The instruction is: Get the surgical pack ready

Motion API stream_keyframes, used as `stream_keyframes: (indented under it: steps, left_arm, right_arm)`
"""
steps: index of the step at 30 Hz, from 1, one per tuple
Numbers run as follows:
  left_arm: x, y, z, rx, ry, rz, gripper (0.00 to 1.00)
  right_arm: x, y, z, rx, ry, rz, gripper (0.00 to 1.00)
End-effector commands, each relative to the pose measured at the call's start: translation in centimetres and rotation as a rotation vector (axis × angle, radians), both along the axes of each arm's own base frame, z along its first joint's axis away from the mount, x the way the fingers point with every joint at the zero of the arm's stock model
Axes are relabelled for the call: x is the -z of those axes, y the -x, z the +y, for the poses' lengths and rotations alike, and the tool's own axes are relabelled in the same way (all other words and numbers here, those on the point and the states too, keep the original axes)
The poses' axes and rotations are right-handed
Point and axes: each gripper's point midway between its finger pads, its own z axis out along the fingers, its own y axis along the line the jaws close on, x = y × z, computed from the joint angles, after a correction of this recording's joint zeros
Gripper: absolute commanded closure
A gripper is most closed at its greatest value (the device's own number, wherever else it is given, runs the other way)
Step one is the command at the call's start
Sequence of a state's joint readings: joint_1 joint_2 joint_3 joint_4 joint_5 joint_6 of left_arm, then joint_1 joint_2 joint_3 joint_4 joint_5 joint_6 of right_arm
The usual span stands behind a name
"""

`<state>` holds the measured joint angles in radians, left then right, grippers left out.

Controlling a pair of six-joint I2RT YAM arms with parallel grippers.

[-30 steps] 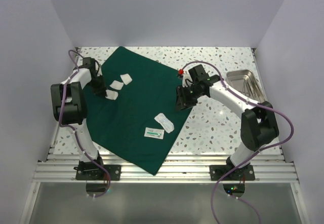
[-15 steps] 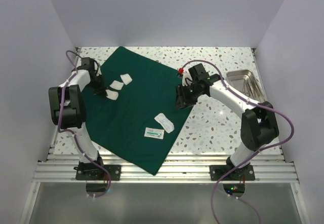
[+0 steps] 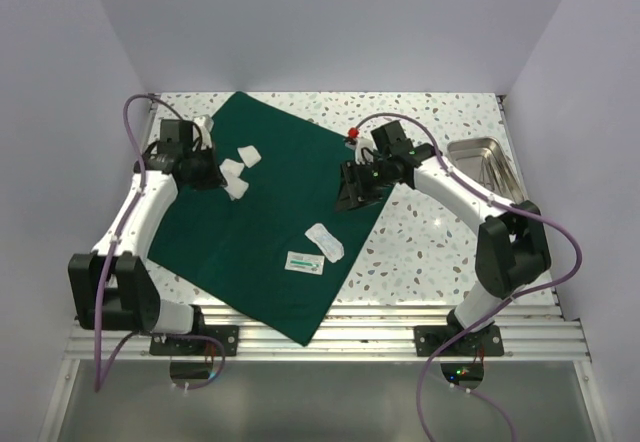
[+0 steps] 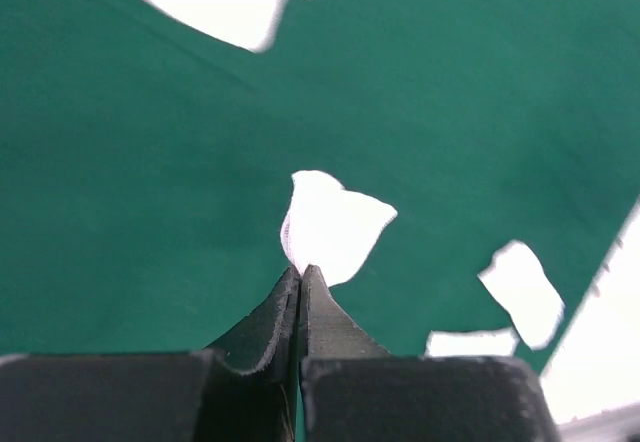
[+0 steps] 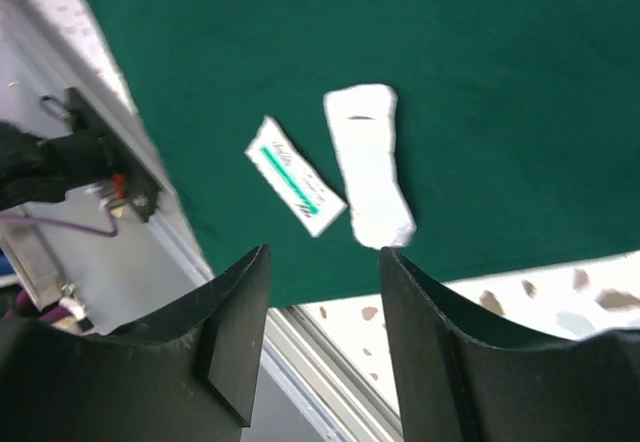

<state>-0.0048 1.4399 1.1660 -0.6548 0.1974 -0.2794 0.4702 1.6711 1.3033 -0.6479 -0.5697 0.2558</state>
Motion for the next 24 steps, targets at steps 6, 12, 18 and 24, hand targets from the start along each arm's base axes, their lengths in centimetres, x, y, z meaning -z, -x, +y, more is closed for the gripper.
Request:
stream_keyframes:
  steps: [6,12,18,24]
  left_arm:
    - [-5.6,7.8,-7.7,0.263,0.158,-0.161,1.0]
    - [-6.7,14.1,-10.4,0.407,0.316,-0.209,1.0]
    - [-8.3,18.9,-11.2,0.511,0.397,-0.214,1.0]
    - [-9.2,21.3,-11.5,0.544,0.451,-0.213,1.0]
  right_arm:
    - [-8.8,2.4,6.9,-0.25,-0.362,-0.107,0.25]
    - [-12.0,5.2,9.3,-0.415,-0.491,-0.172,0.01]
    - [-12.4,8.2,11.3,-0.559,-0.56,-0.149,0.01]
    - [-13.0,9.7,13.3,-0.642,-0.612,-0.145,0.02]
